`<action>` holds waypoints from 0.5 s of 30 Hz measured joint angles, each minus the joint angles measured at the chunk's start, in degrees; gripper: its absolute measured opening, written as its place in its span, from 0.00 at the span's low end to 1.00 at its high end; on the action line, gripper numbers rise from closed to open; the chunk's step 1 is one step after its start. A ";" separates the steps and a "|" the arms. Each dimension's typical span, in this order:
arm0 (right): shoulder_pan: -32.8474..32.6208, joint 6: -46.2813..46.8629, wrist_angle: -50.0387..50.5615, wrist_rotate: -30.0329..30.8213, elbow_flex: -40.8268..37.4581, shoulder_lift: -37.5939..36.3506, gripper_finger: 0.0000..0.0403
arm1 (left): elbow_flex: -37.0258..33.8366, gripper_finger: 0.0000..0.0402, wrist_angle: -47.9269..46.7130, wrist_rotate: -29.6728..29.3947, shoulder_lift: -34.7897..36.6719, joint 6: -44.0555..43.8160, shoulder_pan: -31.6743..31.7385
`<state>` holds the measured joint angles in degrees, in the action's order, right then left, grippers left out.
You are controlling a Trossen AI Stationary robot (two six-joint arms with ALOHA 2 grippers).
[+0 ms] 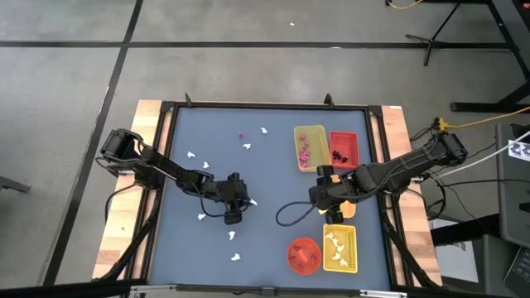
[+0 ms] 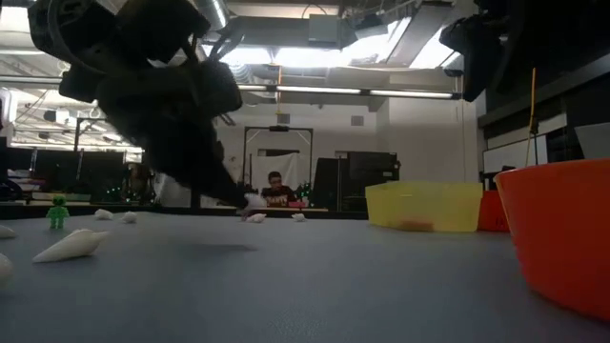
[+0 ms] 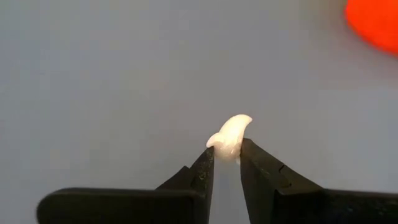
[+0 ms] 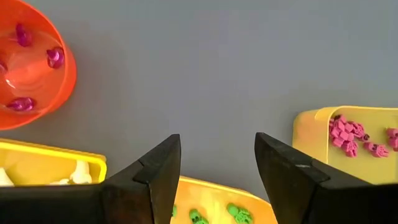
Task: Sort Halloween decoration
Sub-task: Put the white ghost toy into the yellow box
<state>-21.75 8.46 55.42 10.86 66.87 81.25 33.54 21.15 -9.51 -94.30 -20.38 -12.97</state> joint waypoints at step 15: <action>0.01 -2.94 1.81 0.05 0.00 -9.39 0.51 | 1.59 0.12 22.16 -2.73 0.00 -0.29 -0.91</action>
<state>-21.74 5.52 57.23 10.92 66.87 71.87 35.13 43.31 -12.24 -94.30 -20.67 -13.88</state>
